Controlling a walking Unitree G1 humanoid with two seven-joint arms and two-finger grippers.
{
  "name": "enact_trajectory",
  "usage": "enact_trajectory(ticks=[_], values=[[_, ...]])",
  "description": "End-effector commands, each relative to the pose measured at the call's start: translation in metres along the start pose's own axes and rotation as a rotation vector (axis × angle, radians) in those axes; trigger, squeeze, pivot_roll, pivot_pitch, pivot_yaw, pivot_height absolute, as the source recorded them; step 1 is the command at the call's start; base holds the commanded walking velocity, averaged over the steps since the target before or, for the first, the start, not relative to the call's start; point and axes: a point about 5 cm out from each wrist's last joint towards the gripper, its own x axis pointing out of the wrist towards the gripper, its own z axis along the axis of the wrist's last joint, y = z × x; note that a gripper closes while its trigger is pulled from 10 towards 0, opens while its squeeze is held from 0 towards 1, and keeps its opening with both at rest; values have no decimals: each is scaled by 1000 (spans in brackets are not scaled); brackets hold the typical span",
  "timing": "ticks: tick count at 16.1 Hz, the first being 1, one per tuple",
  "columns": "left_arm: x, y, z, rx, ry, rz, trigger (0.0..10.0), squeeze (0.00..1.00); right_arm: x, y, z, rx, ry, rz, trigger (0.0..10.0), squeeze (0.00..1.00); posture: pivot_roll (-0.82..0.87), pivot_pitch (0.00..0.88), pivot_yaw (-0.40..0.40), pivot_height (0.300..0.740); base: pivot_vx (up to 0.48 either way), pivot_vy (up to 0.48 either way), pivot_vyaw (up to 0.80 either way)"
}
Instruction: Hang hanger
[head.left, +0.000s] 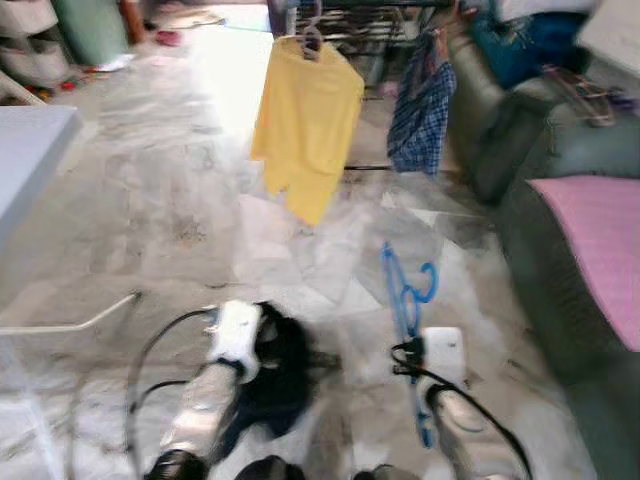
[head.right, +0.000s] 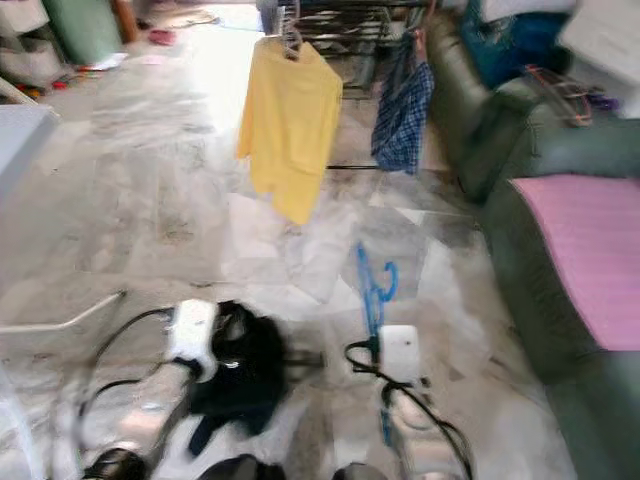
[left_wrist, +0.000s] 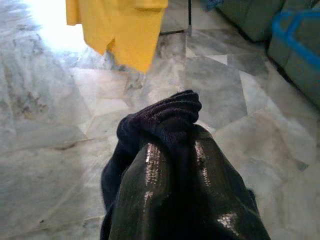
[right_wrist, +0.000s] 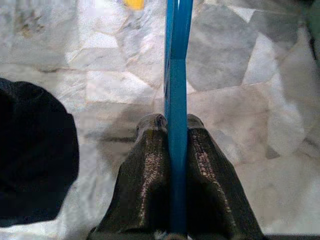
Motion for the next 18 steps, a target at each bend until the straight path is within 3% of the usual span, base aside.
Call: enact_trajectory(ticks=[1, 13, 18], values=[[3, -3, 7, -12, -37, -12, 10000, 0, -1, -5, 0, -2, -4, -20, 10000, 0, -87, 167, -3, 740, 0, 0, 0], [2, -1, 5, -22, -32, -12, 10000, 0, 0, -3, 1, -6, -6, -18, 10000, 0, -83, 176, 3, 740, 0, -115, 0], [-1, -2, 8, -34, -72, -67, 10000, 0, 1, -3, 2, 3, -12, -22, 10000, 0, -80, 174, 10, 740, 0, 0, 0]])
